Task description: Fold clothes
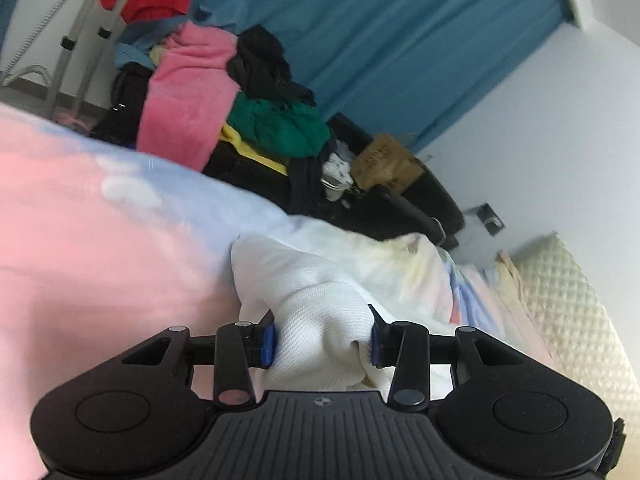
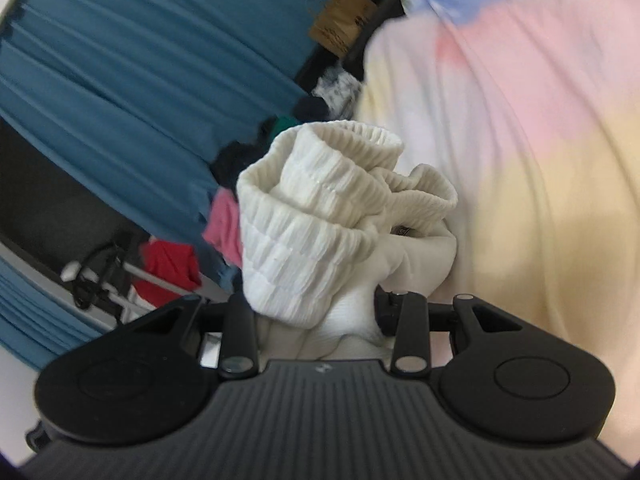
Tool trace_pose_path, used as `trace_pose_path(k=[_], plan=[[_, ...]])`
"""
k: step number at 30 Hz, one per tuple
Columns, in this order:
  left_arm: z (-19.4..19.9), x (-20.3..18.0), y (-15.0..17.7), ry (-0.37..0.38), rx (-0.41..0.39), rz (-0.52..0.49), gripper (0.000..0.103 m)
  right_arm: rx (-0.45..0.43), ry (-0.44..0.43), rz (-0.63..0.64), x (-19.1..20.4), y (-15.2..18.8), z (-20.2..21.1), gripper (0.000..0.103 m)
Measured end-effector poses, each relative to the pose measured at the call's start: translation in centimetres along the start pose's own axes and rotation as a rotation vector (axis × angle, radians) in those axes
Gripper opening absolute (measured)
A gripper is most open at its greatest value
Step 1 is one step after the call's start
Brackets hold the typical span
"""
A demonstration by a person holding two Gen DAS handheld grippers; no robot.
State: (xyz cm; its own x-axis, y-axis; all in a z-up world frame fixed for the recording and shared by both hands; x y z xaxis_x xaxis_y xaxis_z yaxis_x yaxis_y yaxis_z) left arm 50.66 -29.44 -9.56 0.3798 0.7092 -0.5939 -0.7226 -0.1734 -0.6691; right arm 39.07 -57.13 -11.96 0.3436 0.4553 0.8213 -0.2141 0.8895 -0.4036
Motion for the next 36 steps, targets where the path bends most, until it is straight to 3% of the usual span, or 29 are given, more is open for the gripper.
trace_pose_path(k=[2,6,11,14,18,20,24,26,28,32,36], plan=[[0.0,1.9,2.4,0.03,0.007,-0.055,0.046,0.005,-0.027,0.012,-2.4,2.2,0.4,0.04],[0.4,4.3,6.8,-0.003,0.046,-0.155,0.048,0.048,0.002,-0.016,-6.1,6.0,1.5,0.044],[2.7,2.6,7.5,-0.093,0.033,-0.231,0.054,0.048,0.061,-0.128,-8.3,8.1,2.6,0.053],[4.9,0.2,6.5,-0.152,0.03,-0.28,0.062,0.065,0.134,-0.101,-6.9,7.4,4.4,0.056],[9.4,-4.3,5.5,-0.139,0.0,-0.36,0.067,0.079,0.237,-0.072,-4.8,7.1,8.7,0.056],[12.0,-6.8,5.2,-0.133,-0.019,-0.39,0.069,0.056,0.245,0.02,-2.7,6.8,11.4,0.056],[17.2,-11.6,4.6,-0.126,-0.056,-0.44,0.085,0.022,0.231,0.198,1.6,6.5,16.7,0.056],[19.9,-14.0,4.8,-0.115,-0.077,-0.47,0.087,0.005,0.213,0.28,3.9,6.7,19.2,0.056],[22.7,-15.8,5.2,-0.115,-0.096,-0.493,0.102,-0.015,0.202,0.373,6.1,7.0,21.6,0.057],[28.0,-18.4,6.2,-0.123,-0.136,-0.494,0.103,-0.062,0.178,0.532,9.8,8.2,25.9,0.064],[32.6,-20.0,7.4,-0.136,-0.17,-0.5,0.103,-0.082,0.132,0.599,12.0,9.8,29.3,0.067]])
Point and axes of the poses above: each gripper's, at about its wrist camera, not at the fingertips, and z roughly against the way its jaws point, x to its left, y to its underside, the point moved 8 cm from there along -z, roughly the way its jaws point, and after that the axes turned 4 degrees about -z, right-handed, at the moved point
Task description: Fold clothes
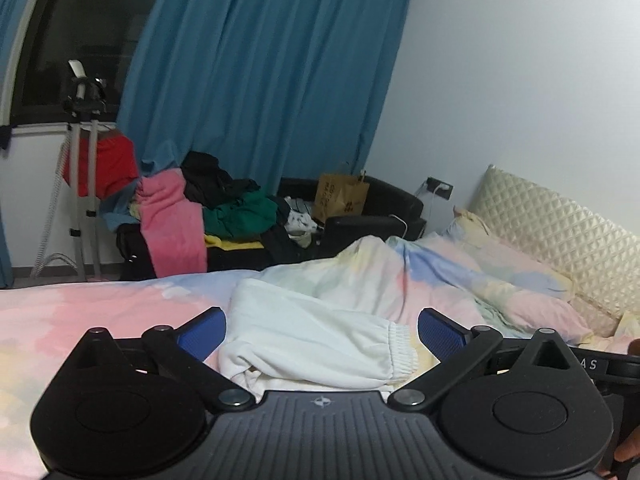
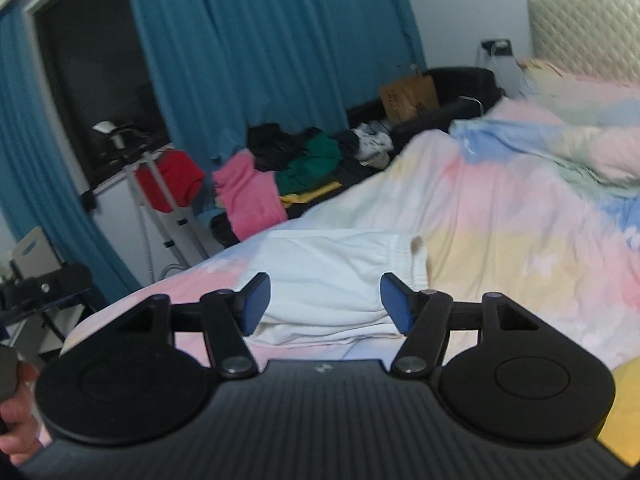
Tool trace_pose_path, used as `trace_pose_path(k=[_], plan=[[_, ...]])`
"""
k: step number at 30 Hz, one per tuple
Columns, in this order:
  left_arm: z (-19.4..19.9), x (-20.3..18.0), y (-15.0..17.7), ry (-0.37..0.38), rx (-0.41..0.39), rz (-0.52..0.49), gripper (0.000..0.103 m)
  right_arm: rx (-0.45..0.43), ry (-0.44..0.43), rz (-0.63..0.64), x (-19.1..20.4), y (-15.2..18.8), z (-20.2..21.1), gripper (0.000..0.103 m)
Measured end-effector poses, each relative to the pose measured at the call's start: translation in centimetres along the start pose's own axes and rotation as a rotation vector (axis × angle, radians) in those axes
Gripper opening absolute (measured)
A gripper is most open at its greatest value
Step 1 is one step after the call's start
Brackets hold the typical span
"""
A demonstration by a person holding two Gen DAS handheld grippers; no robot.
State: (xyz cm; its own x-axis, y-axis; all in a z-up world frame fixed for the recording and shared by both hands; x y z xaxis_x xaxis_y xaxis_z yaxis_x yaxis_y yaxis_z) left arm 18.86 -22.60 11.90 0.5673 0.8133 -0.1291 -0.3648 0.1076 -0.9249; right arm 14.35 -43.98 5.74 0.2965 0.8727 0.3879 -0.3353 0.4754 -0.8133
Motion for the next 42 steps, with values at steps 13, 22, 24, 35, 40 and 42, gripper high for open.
trace_pose_path(k=[13,22,24,35,40,42], plan=[[10.8,-1.0,4.6,-0.061,-0.065,-0.046,0.103,-0.101,-0.04,0.081,4.2,4.5,5.9,0.089],[11.3,1.2,9.0,-0.171,-0.045,-0.055,0.103,-0.152,-0.01,0.146,5.8,8.4,5.2,0.089],[10.8,2.1,9.9,-0.192,-0.046,-0.047,0.103,-0.155,-0.004,0.151,5.9,9.3,4.4,0.089],[8.2,3.2,12.1,-0.192,-0.058,-0.107,0.103,-0.183,0.053,0.148,4.8,13.3,0.3,0.089],[7.5,3.2,12.9,-0.193,-0.061,-0.12,0.103,-0.153,0.099,0.175,4.7,14.2,-0.5,0.089],[7.3,3.4,13.1,-0.193,-0.054,-0.113,0.103,-0.16,0.106,0.196,5.0,14.4,-0.5,0.089]])
Point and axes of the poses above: each gripper's, at about its wrist camera, not at the fingertips, and z roughly against the way its jaws point, x to its left, y to its underside, the point moved 8 cm from there along -z, roughly the way its jaws point, and after that the axes turned 4 degrees about -z, right-handed, at the moved point
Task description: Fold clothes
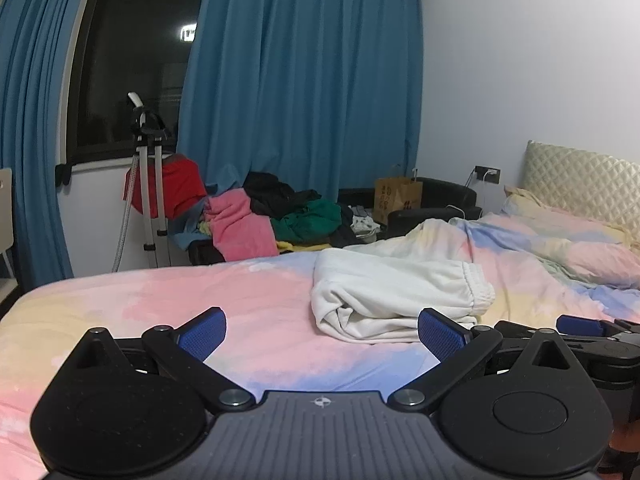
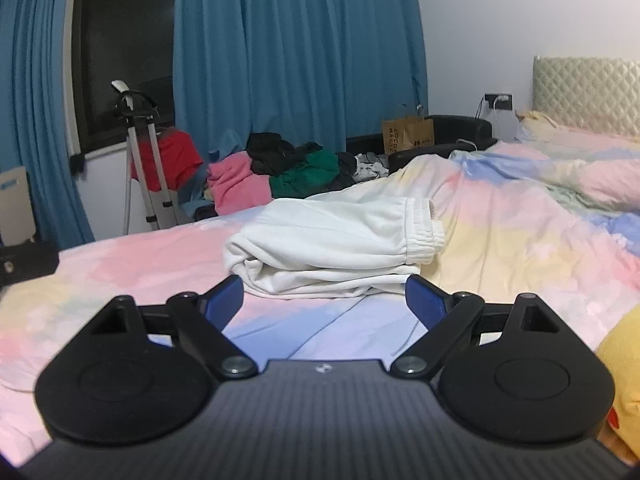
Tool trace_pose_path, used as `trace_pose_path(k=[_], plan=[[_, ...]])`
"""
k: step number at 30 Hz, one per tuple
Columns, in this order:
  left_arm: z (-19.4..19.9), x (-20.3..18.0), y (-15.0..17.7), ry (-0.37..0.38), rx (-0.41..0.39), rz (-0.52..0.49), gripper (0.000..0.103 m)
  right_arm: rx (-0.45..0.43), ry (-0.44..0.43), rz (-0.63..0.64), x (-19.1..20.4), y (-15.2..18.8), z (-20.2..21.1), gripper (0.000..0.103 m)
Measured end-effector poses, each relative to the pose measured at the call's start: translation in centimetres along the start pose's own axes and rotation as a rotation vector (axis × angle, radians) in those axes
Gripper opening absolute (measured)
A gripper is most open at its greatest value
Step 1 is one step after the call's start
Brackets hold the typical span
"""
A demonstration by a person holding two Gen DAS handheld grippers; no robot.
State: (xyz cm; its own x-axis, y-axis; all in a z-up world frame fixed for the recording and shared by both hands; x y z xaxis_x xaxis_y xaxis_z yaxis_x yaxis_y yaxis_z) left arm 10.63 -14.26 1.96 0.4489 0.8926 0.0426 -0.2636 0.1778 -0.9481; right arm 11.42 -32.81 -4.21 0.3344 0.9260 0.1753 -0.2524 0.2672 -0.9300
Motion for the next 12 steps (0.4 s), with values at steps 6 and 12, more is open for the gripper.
trace_pose_path(k=[6,12], plan=[[-0.25,0.06,0.32,0.004,0.012,0.008,0.103,-0.017,0.004,0.033,0.29,0.11,0.33,0.089],[-0.07,-0.27,0.65,-0.008,0.01,-0.013,0.103,-0.015,0.008,0.034,0.15,0.15,0.37,0.089]])
Point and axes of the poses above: each gripper's, at about its wrist camera, not at the fingertips, and z roughly against the way its jaws point, x to its left, y to its underside, the point moved 8 cm from there along -z, roughly the way its jaws point, and after that the axes turned 4 degrees about -z, right-handed, at the moved point
